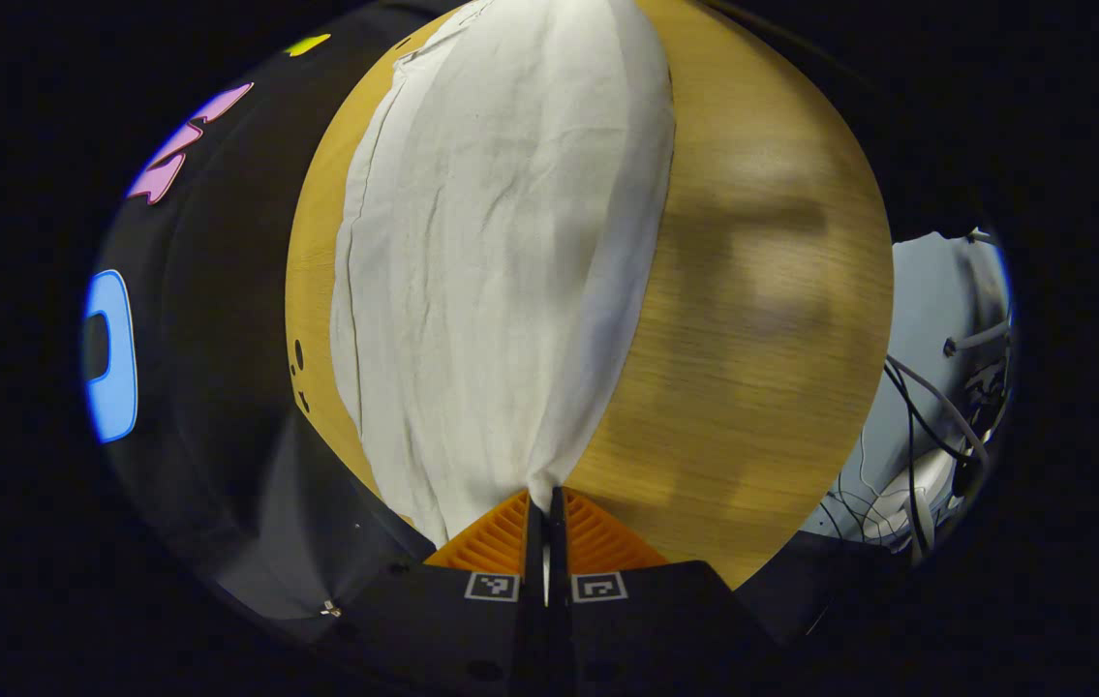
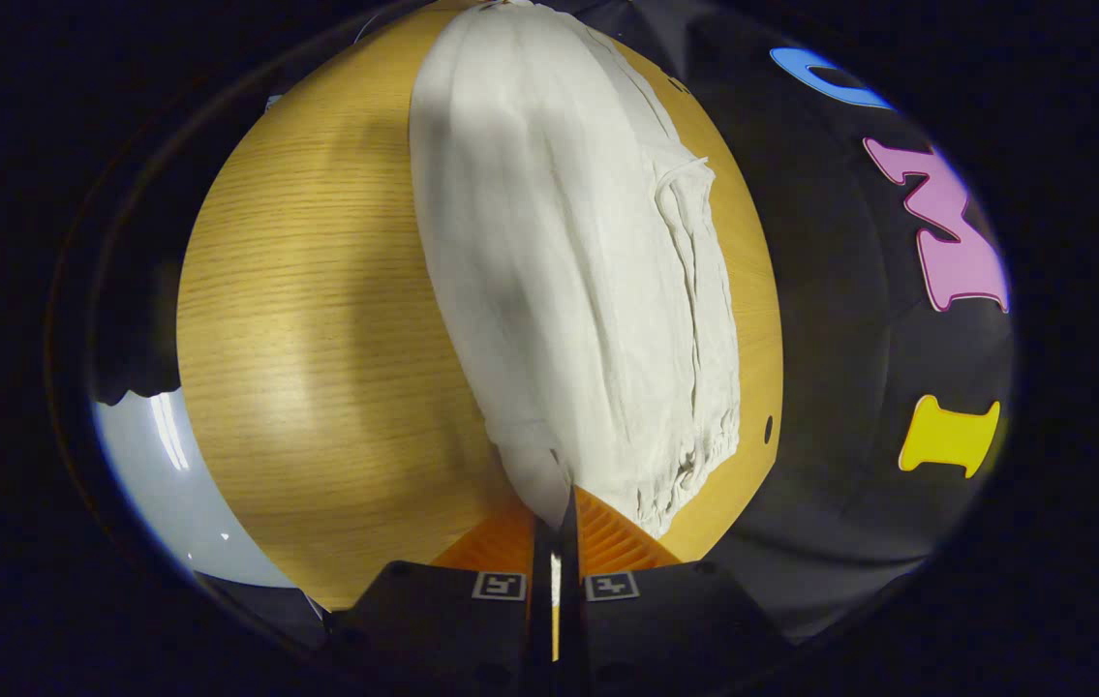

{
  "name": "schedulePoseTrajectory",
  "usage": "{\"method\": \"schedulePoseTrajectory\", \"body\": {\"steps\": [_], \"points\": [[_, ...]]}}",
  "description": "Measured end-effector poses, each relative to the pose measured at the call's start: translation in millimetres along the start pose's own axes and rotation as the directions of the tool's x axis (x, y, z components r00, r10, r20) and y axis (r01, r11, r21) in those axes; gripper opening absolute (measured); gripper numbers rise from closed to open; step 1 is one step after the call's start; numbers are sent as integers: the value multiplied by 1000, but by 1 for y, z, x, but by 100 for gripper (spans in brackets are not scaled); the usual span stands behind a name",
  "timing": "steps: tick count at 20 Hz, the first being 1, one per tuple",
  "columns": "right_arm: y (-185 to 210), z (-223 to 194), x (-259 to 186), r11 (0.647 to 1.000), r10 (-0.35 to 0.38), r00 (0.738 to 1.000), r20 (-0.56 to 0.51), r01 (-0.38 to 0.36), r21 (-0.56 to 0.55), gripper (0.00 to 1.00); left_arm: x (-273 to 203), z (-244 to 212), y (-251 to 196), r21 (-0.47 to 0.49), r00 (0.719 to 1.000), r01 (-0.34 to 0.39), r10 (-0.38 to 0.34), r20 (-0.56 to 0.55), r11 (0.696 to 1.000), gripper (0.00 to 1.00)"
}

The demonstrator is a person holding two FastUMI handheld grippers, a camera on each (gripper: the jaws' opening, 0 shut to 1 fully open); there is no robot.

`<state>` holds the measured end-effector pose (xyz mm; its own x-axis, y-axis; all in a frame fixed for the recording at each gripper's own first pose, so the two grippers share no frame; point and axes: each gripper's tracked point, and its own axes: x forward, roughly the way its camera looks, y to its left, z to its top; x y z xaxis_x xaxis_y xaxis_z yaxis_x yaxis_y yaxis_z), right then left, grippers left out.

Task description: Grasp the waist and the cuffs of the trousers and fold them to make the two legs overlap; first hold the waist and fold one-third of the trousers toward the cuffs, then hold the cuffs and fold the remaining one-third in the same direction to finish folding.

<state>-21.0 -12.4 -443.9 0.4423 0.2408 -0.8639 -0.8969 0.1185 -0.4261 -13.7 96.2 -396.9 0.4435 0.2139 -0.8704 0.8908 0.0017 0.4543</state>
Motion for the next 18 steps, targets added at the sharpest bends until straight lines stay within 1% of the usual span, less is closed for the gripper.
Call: {"method": "schedulePoseTrajectory", "body": {"steps": [1,3,5,7,9,11,12,13,16,18], "points": [[-5,1,-4,1000,7,1000,5,-8,28,5,-2,-1,0,-37,1000,9,-9,10,999,5],[-24,6,-19,995,-32,999,40,28,99,5,-13,4,11,-96,999,-7,11,42,995,5],[-46,13,-34,979,-71,995,74,55,198,5,-31,5,22,-170,997,-3,17,82,985,5],[-72,21,-43,958,-107,990,95,77,275,5,-37,7,44,-238,996,6,14,84,971,5],[-104,33,-46,944,-151,982,114,109,312,5,-37,14,78,-326,996,2,28,87,946,5],[-144,38,-41,928,-217,970,112,169,332,5,-35,19,121,-417,995,-17,57,83,909,5],[-157,36,-37,917,-232,967,103,182,355,5,-32,20,138,-441,994,-27,69,80,897,5],[-167,32,-33,907,-241,966,91,190,377,5,-31,16,149,-450,995,-35,72,63,892,5],[-187,26,-15,886,-243,968,67,193,422,5,-18,15,172,-457,997,-30,58,48,889,5],[-193,28,-5,881,-238,969,58,191,432,5,-11,19,178,-456,998,-25,49,41,890,5]]}}
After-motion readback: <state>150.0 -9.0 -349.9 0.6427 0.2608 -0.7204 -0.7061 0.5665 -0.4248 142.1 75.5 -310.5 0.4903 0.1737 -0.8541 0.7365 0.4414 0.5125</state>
